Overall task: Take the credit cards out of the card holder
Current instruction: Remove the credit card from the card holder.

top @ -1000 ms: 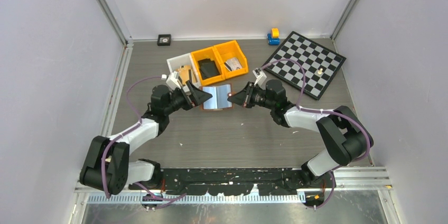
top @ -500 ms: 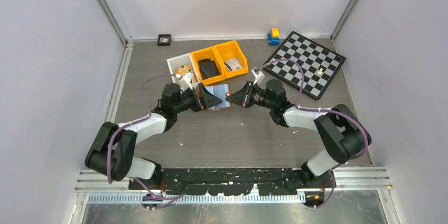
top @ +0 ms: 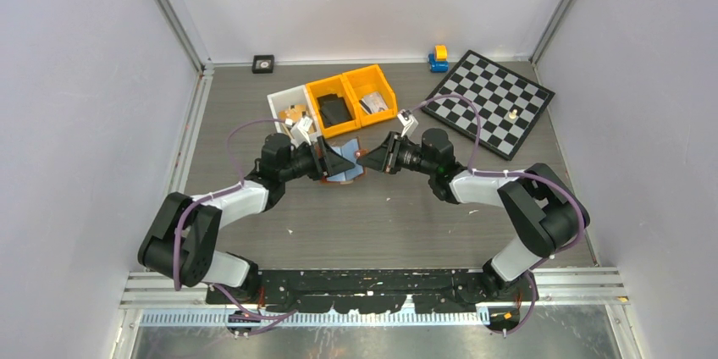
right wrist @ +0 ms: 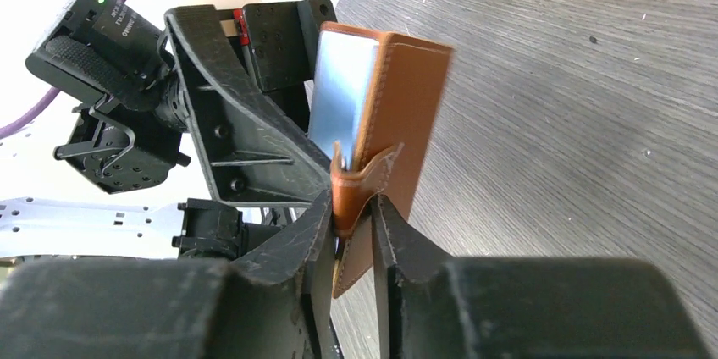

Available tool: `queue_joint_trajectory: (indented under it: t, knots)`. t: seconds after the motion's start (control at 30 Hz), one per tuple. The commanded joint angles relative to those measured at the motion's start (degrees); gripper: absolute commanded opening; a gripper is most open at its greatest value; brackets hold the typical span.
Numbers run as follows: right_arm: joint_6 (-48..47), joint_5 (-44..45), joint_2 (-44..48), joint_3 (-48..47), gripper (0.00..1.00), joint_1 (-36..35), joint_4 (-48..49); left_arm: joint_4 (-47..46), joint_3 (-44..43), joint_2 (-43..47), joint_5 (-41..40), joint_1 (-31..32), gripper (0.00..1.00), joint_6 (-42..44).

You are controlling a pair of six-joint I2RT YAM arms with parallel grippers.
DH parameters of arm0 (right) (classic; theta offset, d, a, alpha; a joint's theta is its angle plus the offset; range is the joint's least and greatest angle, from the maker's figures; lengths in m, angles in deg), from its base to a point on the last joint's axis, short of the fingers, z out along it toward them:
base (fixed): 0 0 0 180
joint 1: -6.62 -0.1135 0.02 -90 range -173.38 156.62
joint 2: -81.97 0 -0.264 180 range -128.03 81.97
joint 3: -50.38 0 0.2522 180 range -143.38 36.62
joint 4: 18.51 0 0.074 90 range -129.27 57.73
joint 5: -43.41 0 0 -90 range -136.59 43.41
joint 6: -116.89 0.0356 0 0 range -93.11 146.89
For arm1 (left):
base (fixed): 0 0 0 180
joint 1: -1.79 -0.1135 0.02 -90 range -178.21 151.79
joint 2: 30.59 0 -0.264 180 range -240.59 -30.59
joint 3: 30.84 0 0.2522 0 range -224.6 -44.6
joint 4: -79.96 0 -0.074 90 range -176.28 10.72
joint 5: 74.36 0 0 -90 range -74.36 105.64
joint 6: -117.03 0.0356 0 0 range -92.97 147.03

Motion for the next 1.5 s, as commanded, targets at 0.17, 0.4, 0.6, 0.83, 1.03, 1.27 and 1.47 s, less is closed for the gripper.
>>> queue_joint_trajectory:
  t: [0.17, 0.4, 0.6, 0.83, 1.03, 1.27, 1.47]
  knots:
    - [0.42, -0.25, 1.82, -1.61, 0.29, -0.30, 4.78, 3.05, -2.65, 1.56, -2.12, 0.00, 0.41, 1.67]
    - [-0.37, 0.78, 1.47, -2.46, 0.14, -0.32, 1.78, 3.17, -2.50, 2.11, -2.17, -0.43, 0.32, 1.50]
    - [-2.39, 3.04, 1.71, -3.79, 0.28, -0.37, -4.34, 2.36, -1.77, 3.81, -2.27, -0.84, 0.31, 1.41]
    - [-2.40, 2.77, 1.39, -4.05, 0.01, -0.38, -4.64, 2.01, -0.93, 5.22, -2.88, -1.38, 0.30, 1.28]
    - [-3.22, 4.90, 3.43, -3.01, 0.01, -0.13, -5.43, 6.14, -0.16, 7.90, -7.09, -2.62, 0.35, 1.78]
    - [-3.44, 6.18, 4.95, -2.00, 0.00, -0.04, -5.38, 10.22, 2.27, 13.96, -13.51, -3.56, 0.79, 2.55]
    - [-2.66, 3.91, 4.11, -1.92, 0.00, 0.02, -2.81, -0.25, 2.89, 10.05, -5.74, -2.77, 1.00, -0.34]
